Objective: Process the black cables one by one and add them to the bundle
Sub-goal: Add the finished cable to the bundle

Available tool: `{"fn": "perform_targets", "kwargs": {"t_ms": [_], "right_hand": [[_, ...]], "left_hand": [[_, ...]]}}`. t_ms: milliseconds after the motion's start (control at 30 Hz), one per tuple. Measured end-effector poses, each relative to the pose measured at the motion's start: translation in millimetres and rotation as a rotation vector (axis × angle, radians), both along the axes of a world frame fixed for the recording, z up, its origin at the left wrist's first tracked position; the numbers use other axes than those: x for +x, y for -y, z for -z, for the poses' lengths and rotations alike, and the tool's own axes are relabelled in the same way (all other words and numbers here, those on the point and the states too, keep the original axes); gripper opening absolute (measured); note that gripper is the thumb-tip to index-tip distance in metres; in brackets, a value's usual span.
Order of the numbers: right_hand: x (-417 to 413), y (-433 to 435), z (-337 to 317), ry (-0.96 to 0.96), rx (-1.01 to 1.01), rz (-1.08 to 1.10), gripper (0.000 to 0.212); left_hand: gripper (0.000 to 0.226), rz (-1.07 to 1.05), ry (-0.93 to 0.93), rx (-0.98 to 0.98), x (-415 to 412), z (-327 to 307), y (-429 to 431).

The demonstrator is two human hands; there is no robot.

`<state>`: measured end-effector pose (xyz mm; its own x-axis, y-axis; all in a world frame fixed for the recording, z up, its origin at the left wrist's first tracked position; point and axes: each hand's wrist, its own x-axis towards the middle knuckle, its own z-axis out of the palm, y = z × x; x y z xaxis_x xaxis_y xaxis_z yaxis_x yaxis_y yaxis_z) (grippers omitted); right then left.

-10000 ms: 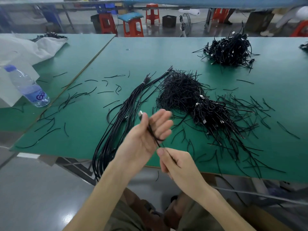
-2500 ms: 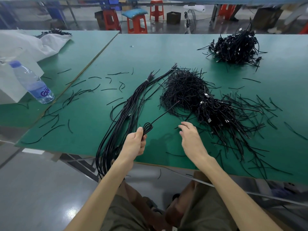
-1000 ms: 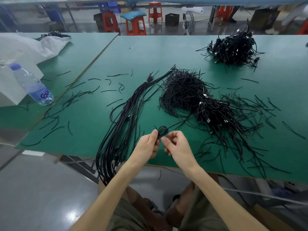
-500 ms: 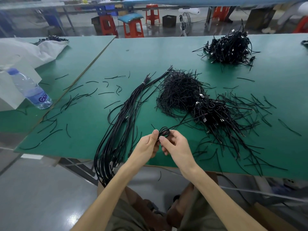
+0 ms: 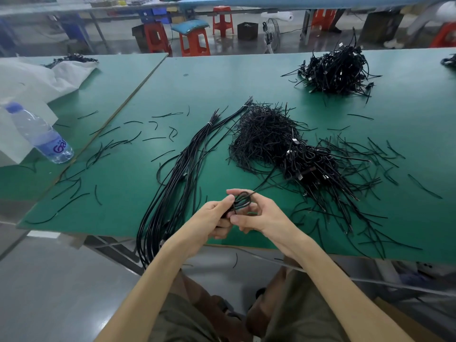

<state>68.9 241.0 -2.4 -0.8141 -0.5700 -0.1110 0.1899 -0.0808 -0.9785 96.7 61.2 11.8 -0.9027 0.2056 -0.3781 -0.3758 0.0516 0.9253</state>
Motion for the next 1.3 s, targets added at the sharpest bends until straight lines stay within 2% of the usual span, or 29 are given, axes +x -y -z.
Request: {"fn": "perform_targets", "kwargs": {"t_ms": [100, 300, 467, 767, 833, 900, 967, 1000, 1067, 1167, 1233, 1300], "right_hand": [[2, 2, 1, -0.036, -0.012, -0.016, 0.059], [3, 5, 4, -0.115, 0.127, 0.16, 0.021], [4, 7, 7, -0.21, 0.201, 0.261, 0.012], [4, 6, 6, -0.133, 0.252, 0.202, 0.01], [5, 6, 6, -0.164, 0.321, 0.215, 0.006], [6, 6, 6, -0.235, 0.423, 0.243, 0.01], [6, 6, 5, -0.284, 0.493, 0.305, 0.015], [5, 5, 4, -0.297, 0.506, 0.335, 0.016], [5, 3, 2, -0.305, 0.503, 0.366, 0.016], [6, 1, -2, -0.307, 0.464, 0.38, 0.019], [7, 2, -6, -0.328, 0.446, 0.377, 0.02], [7, 4, -8, -0.358, 0.434, 0.372, 0.019]], "left_hand": [[0.044, 0.083, 0.015, -0.046, 0, -3, 5], [0.044, 0.034, 0.003, -0.044, 4, -2, 3], [0.047, -0.031, -0.013, -0.038, 4, -2, -6], [0.054, 0.005, 0.002, -0.099, 5, 0, -6], [0.06, 0.008, -0.07, -0.21, 4, 2, -6], [0.062, 0.002, -0.179, -0.414, 5, 5, -6], [0.055, -0.038, -0.272, -0.586, 6, 8, -5], [0.049, -0.066, -0.297, -0.611, 6, 8, -4], [0.033, -0.095, -0.277, -0.51, 6, 4, 0], [0.022, -0.036, -0.218, -0.21, 8, -10, 5], [0.021, 0.021, -0.239, -0.167, 9, -18, 6], [0.019, 0.067, -0.267, -0.206, 8, -21, 8]]}}
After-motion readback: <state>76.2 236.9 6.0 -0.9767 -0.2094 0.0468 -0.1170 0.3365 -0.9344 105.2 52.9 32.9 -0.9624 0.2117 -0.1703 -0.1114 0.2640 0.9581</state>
